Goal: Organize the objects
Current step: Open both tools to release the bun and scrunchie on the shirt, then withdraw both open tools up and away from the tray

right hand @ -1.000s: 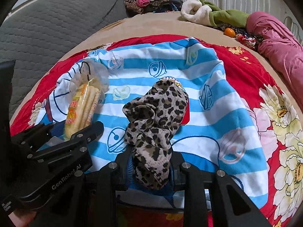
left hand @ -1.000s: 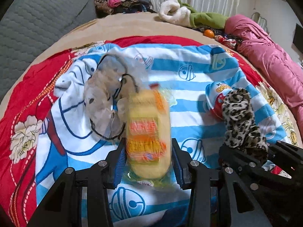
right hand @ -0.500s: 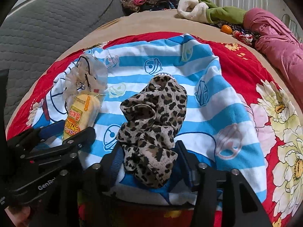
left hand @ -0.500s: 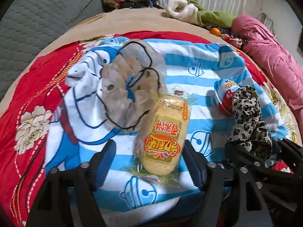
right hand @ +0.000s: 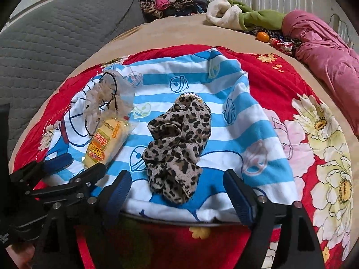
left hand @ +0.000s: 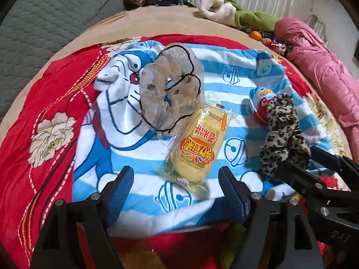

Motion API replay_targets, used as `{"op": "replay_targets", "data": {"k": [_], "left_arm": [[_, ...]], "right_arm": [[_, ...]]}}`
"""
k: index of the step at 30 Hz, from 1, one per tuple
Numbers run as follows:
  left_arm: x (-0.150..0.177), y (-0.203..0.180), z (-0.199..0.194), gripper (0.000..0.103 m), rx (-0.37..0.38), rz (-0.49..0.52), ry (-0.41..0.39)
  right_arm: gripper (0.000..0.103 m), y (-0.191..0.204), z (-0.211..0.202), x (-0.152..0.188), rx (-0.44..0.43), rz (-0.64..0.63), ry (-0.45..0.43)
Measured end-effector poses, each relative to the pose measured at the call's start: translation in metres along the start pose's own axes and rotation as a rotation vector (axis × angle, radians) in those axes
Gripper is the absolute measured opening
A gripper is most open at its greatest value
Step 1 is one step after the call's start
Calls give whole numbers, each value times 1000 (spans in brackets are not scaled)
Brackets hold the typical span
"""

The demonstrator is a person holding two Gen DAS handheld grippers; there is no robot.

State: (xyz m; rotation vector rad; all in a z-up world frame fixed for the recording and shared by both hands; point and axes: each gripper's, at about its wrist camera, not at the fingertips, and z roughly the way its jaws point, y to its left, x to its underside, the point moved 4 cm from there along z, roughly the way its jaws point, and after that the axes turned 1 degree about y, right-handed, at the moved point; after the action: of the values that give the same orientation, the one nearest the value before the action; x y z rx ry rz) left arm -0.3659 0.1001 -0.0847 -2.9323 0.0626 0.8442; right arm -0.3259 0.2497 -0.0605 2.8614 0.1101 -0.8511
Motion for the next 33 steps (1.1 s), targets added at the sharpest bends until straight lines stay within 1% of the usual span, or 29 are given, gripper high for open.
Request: {"op": "replay_targets", "data": {"k": [9, 13, 18, 20, 22, 28, 30, 33], "left_arm": [[15, 12, -32, 79, 9, -27, -19], [22, 15, -49, 79, 2, -38, -36], [27, 19, -72, 79, 1, -46, -63], [30, 21, -84, 79, 8, -51, -76], [31, 22, -94, 79, -1, -47, -93], [40, 21, -122, 79, 4, -44, -130], [43, 20, -131, 79, 6, -45, -139], [49, 18, -145, 79, 0, -37, -154]], "right_arm": [[85, 6, -33, 4, -1, -6, -34], [86, 12, -49, 6, 3, -16, -48], [90, 20, -72, 10, 7, -24, -76], [90, 22, -80, 12, 4, -22, -84], [91, 26, -88, 14, 1, -25, -92], [94, 38, -113, 20, -8, -39, -117], [97, 43, -124, 23, -18, -45, -134], [98, 48, -138, 26, -17, -57, -154]]}}
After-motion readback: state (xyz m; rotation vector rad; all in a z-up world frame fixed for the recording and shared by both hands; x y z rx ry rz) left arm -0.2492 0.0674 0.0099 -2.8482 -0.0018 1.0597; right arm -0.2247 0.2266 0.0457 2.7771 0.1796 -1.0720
